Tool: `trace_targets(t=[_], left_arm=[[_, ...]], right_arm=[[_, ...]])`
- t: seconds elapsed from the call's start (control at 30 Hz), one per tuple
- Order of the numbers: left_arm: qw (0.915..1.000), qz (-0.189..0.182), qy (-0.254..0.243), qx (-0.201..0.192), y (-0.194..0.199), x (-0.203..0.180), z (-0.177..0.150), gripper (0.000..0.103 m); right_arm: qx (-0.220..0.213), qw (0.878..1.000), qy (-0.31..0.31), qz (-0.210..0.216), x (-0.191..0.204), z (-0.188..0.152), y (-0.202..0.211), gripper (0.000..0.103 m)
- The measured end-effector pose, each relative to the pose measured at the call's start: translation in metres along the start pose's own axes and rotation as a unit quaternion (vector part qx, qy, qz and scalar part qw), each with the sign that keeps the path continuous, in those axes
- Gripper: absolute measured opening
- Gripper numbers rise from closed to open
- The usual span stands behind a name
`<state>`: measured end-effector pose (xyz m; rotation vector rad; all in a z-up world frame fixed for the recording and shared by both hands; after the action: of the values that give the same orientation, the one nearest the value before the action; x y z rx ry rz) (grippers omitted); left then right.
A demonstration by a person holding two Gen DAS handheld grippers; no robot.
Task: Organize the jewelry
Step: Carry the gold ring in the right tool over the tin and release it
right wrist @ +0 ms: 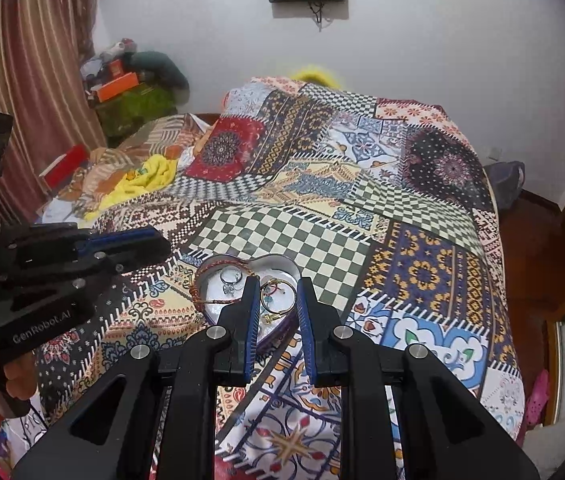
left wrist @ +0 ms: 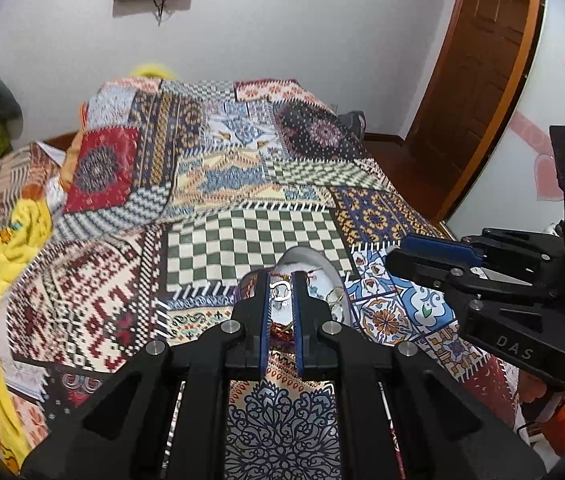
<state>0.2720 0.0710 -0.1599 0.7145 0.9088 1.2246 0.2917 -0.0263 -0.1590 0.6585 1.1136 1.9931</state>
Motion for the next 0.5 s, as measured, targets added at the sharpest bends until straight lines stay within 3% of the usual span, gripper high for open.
trace_targets(t=[0.5], left_arm=[[0.9991, -0.031, 0.0, 0.03, -0.036, 0.01, -0.001, 0.008]], right_arm=[[0.061, 0.998, 0.009, 0.016, 0.005, 0.011, -0.049, 0.017]])
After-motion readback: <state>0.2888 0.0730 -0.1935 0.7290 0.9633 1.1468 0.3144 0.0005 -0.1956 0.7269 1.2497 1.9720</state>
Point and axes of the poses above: each gripper's, at about its wrist camera, not at the fingertips, and y roughly against the way its jaws point, x to its left, z to its top, the point moved 3 cm from there along -y, roughly the way its jaws point, and after that the axes turned 14 degrees about x, right-handed, at the moved point
